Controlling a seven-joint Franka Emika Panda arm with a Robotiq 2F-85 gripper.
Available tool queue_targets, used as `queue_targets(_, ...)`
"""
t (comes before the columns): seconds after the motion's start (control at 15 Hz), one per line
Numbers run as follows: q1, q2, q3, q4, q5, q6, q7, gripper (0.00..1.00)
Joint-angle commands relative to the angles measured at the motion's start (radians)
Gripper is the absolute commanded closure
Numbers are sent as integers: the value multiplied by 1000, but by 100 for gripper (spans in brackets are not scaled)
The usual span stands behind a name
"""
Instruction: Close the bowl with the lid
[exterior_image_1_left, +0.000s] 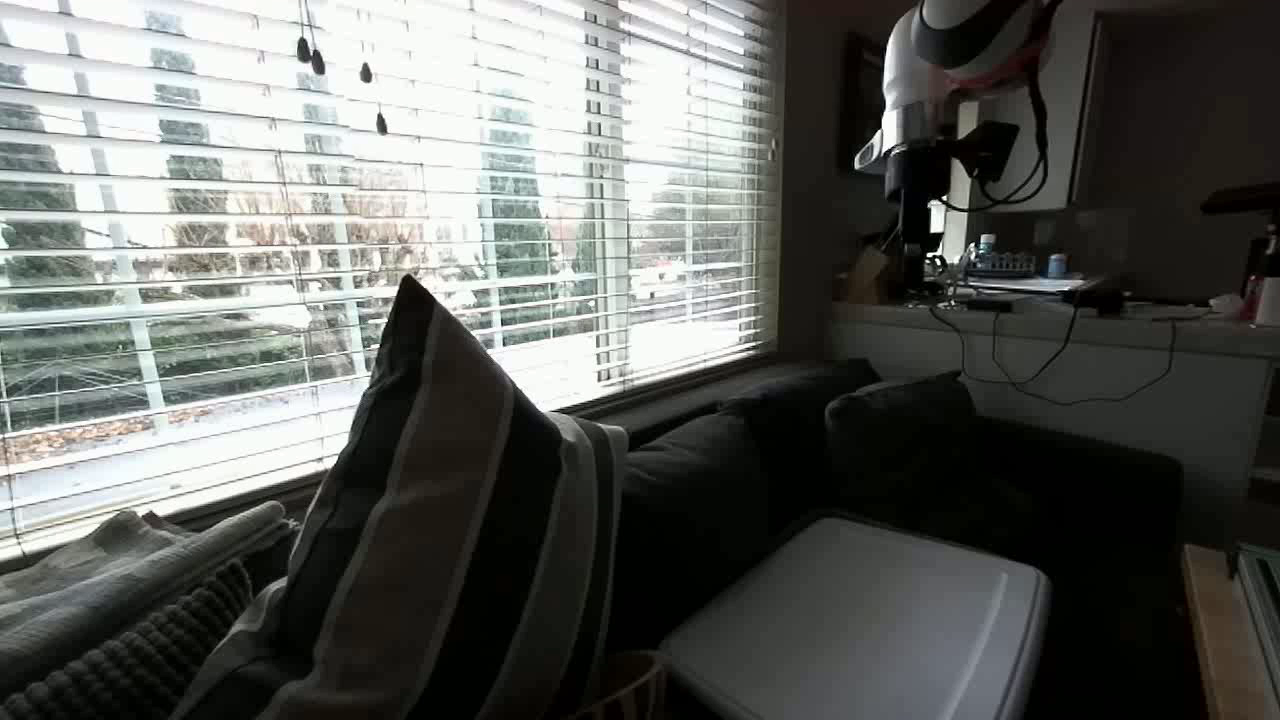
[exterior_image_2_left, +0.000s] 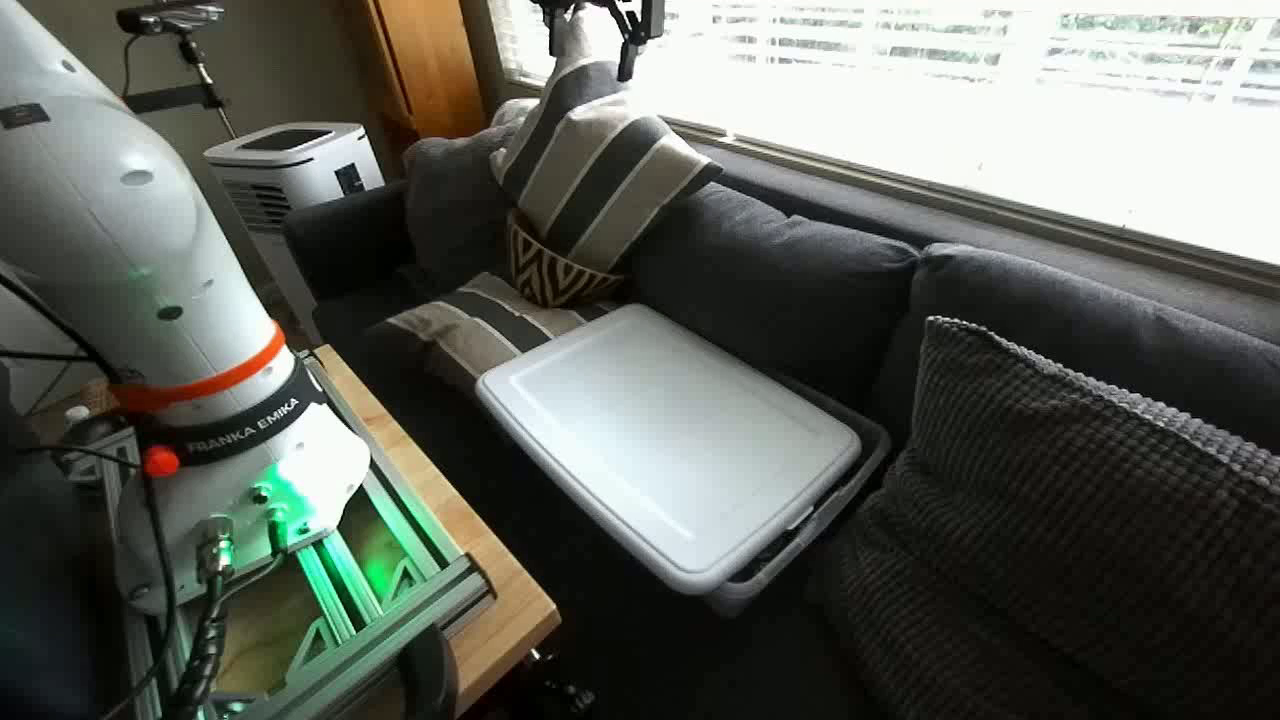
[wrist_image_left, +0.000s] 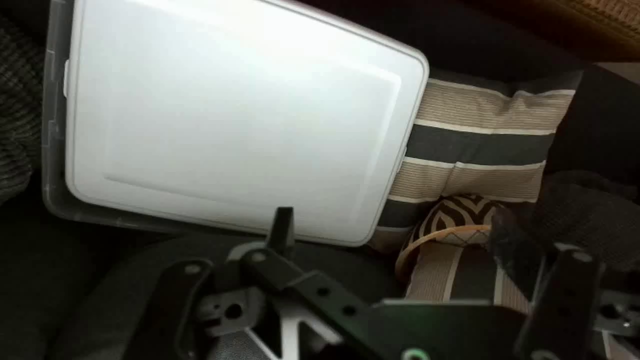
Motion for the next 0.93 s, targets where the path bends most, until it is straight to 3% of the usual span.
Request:
queue_targets(0.0,-24,2,22,2,6,-3,-6,0)
queue_targets(0.53,-24,2,22,2,6,-3,-6,0)
queue_targets(0.87,-73,86,-80,2,133,62,-177,0)
